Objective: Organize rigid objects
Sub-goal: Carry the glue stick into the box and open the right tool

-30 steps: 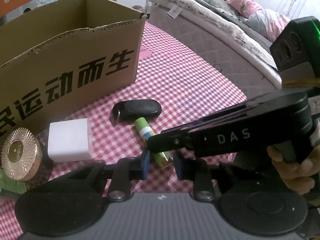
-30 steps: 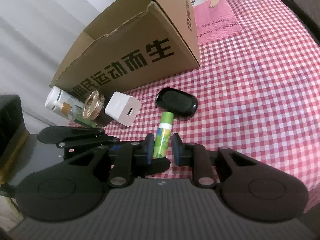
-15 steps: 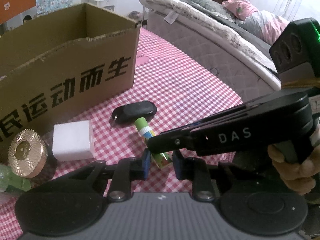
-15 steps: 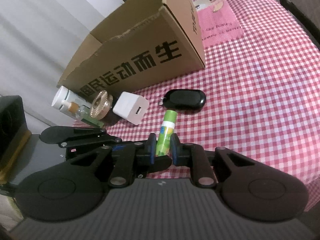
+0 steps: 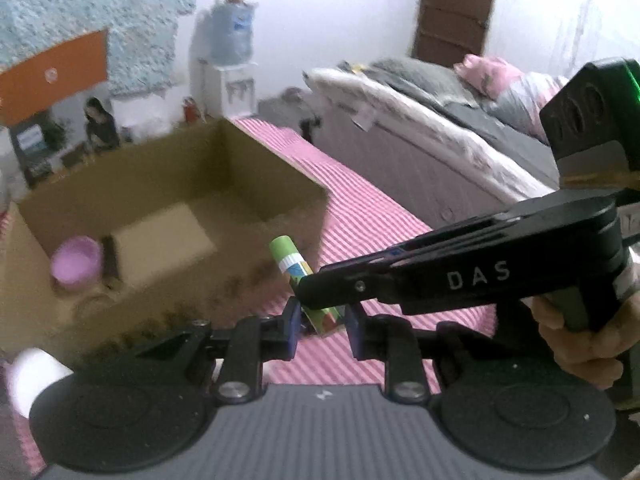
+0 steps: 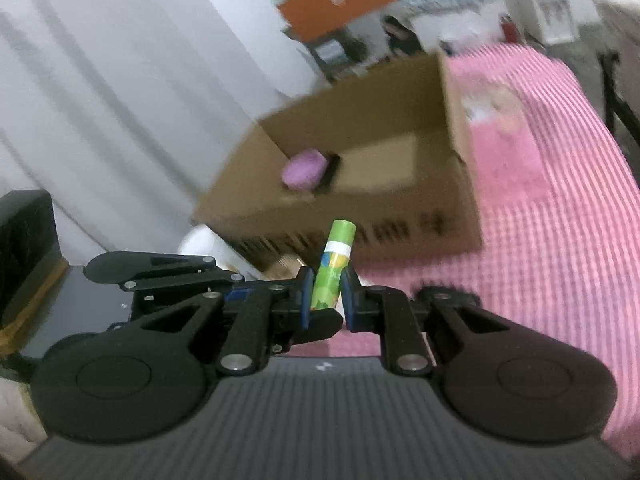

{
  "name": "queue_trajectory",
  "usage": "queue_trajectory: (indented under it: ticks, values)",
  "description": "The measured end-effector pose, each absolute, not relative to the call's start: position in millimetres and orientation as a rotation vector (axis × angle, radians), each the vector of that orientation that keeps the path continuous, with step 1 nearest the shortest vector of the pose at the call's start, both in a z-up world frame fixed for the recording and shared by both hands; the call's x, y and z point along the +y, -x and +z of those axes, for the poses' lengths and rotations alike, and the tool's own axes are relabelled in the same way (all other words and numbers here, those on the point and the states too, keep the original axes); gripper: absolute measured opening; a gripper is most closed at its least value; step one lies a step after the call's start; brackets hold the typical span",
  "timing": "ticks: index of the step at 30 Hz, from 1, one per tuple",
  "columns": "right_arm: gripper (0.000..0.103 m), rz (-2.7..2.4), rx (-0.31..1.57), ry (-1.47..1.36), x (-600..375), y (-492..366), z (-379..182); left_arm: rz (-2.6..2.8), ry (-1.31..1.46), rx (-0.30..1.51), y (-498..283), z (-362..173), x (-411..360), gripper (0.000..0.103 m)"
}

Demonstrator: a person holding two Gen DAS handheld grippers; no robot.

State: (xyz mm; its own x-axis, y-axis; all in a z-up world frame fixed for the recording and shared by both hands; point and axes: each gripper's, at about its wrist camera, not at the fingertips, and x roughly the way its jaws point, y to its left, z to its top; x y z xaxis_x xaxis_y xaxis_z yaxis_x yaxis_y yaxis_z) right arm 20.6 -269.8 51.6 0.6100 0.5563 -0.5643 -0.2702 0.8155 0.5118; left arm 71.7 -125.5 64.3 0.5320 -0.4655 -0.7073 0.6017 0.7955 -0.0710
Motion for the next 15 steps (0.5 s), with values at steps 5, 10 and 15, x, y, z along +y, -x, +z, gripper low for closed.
queue_trajectory:
  ticks: [5,10,15]
  values:
    - [0.015,0.571,0.752,-0.356,-244.6,-64.9,80.5,-0.568,-0.191,0.777,-101.9,90.5,-104.6,0.025]
    - [0.015,0.623,0.821,-0.366,-224.5,-124.6,83.3,-0.52,-0.165,0.874,-152.5,91.5,-88.6,0.025]
    - [0.015,0.644,0.979,-0.413,-207.5,-187.5,58.3,-0.494,-0.144,1.029,-199.9,70.6,-74.8,0.025]
